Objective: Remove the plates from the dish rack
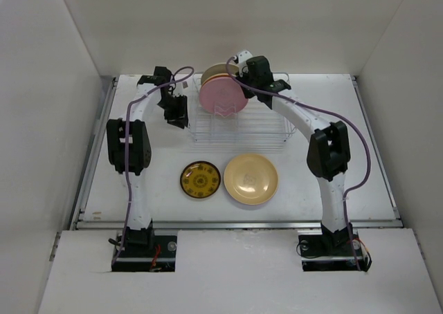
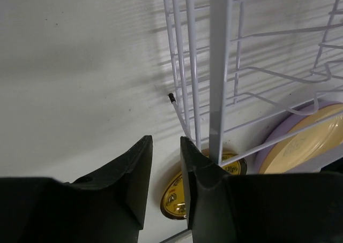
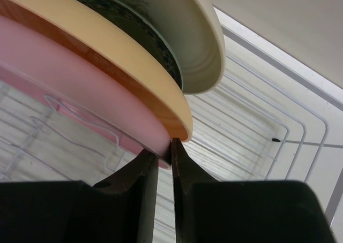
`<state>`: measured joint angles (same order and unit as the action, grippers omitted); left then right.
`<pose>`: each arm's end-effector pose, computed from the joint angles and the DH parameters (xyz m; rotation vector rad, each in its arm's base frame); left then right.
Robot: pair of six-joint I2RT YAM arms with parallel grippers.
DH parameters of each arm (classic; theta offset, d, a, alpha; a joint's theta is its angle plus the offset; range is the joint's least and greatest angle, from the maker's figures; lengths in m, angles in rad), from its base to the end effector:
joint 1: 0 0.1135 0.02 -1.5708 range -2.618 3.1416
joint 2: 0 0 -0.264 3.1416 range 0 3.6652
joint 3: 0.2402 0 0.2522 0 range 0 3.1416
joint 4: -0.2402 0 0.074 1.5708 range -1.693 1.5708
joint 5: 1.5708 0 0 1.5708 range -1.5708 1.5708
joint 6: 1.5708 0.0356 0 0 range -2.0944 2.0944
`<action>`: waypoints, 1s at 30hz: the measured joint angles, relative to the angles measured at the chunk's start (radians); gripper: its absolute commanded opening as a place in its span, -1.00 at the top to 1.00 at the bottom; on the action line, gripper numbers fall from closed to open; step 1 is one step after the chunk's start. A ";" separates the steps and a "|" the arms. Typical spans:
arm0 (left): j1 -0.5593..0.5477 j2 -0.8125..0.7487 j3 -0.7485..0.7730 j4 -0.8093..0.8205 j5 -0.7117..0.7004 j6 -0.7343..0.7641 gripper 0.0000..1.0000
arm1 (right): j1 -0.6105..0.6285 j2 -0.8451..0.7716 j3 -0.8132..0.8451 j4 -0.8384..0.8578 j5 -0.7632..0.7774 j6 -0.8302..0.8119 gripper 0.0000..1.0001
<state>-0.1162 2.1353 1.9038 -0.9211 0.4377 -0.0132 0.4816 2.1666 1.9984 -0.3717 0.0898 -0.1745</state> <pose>0.4517 -0.0679 0.2416 0.2649 2.6758 -0.6330 0.4566 0.2351 0.2939 -0.6286 2.0137 0.0891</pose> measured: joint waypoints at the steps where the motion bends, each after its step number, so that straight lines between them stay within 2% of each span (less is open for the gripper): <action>1: 0.000 0.010 -0.001 0.002 0.005 -0.003 0.51 | 0.002 -0.003 -0.005 0.005 0.002 -0.002 1.00; 6: 0.000 0.037 -0.014 0.006 0.018 -0.020 0.49 | 0.013 -0.058 -0.085 0.062 0.031 -0.004 1.00; 8: 0.000 0.037 -0.015 0.009 0.023 -0.027 0.57 | 0.015 -0.085 -0.103 0.089 0.045 -0.004 1.00; 15: 0.000 0.037 -0.016 0.016 0.025 -0.037 0.57 | 0.020 -0.190 -0.130 0.159 0.086 0.019 1.00; 24: 0.000 0.036 -0.029 0.017 -0.011 -0.035 0.47 | 0.036 -0.274 -0.166 0.151 0.119 0.063 1.00; 30: 0.000 0.036 -0.027 0.013 -0.033 -0.026 0.22 | 0.036 -0.362 -0.169 0.049 0.111 0.116 1.00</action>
<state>-0.1165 2.1715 1.8763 -0.9077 0.4049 -0.0387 0.5179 1.8042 1.8294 -0.3225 0.2012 -0.0589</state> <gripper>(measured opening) 0.363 0.097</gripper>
